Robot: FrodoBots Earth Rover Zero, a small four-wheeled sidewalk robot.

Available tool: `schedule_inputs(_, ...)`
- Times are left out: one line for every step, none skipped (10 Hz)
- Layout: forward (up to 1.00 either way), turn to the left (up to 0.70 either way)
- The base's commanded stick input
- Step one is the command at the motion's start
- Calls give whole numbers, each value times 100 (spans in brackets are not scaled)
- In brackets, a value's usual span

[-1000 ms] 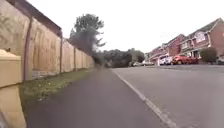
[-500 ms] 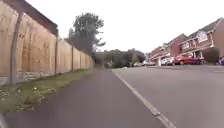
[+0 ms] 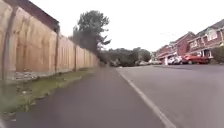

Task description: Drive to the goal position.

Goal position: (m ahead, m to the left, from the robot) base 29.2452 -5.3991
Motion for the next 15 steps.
schedule_inputs(100,0)
schedule_inputs(100,0)
schedule_inputs(100,0)
schedule_inputs(100,0)
schedule_inputs(100,0)
schedule_inputs(100,0)
schedule_inputs(100,0)
schedule_inputs(100,0)
schedule_inputs(100,0)
schedule_inputs(100,0)
schedule_inputs(100,0)
schedule_inputs(100,0)
schedule_inputs(100,0)
schedule_inputs(100,0)
schedule_inputs(100,0)
